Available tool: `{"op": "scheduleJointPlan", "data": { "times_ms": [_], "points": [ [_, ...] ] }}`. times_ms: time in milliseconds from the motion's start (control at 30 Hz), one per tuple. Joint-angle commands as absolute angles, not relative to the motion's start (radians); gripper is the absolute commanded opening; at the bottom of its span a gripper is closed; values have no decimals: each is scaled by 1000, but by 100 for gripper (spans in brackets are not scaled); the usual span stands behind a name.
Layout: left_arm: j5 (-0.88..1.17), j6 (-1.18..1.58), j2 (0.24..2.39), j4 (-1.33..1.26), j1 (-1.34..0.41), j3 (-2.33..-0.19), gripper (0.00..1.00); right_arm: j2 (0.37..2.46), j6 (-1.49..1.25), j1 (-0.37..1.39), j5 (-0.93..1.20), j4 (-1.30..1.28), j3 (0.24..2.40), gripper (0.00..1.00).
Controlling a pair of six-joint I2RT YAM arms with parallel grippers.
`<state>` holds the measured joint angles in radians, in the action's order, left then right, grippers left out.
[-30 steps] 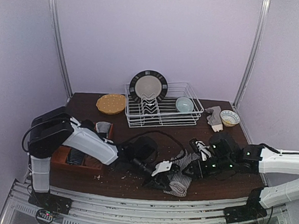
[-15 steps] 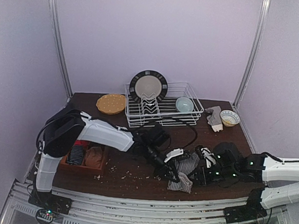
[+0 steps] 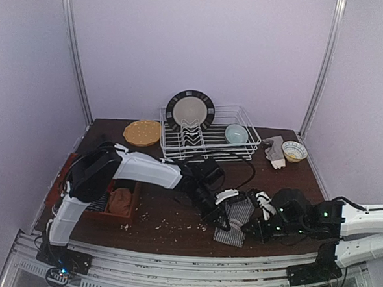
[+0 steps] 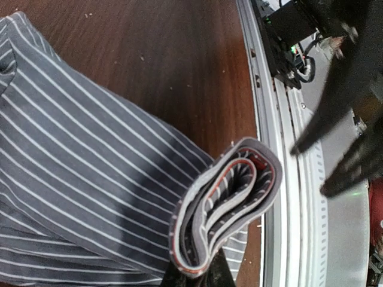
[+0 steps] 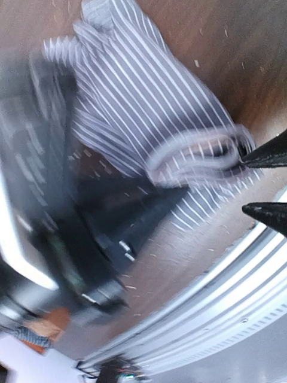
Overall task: Roll the underwear
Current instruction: Roll the underwear at the center of the board.
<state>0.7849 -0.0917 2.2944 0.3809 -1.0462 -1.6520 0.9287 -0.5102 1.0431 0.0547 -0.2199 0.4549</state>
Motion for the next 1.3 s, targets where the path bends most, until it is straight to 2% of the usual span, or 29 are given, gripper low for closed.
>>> {"op": "scheduleJointPlan", "data": {
  "times_ms": [0,200,333,500,567,600,633,1067,1267],
  "points": [
    [715,-76,2342,445,-1037,-1718,0,1044,-473,1139,28,-233,525,16],
    [676,-60,2359,466,-1029,-1738,0,1168,-523,1151,-90,-234,569,15],
    [672,-58,2346,456,-1026,-1720,13,1219,-562,1104,-108,-191,547,16],
    [650,-57,2294,420,-1026,-1668,41,1291,-595,1070,-128,-166,540,16],
    [638,-56,2267,400,-1026,-1635,68,1307,-606,1058,-124,-150,536,16],
    [634,-55,2255,392,-1026,-1621,85,1315,-608,1054,-120,-143,535,16],
    [633,-55,2240,383,-1027,-1607,96,1324,-610,1052,-115,-137,536,16],
    [440,2,2051,236,-1027,-1376,98,1255,-560,1042,-72,-144,550,26],
    [289,53,1941,152,-1024,-1278,98,1157,-451,1071,-64,-166,579,34]
  ]
}}
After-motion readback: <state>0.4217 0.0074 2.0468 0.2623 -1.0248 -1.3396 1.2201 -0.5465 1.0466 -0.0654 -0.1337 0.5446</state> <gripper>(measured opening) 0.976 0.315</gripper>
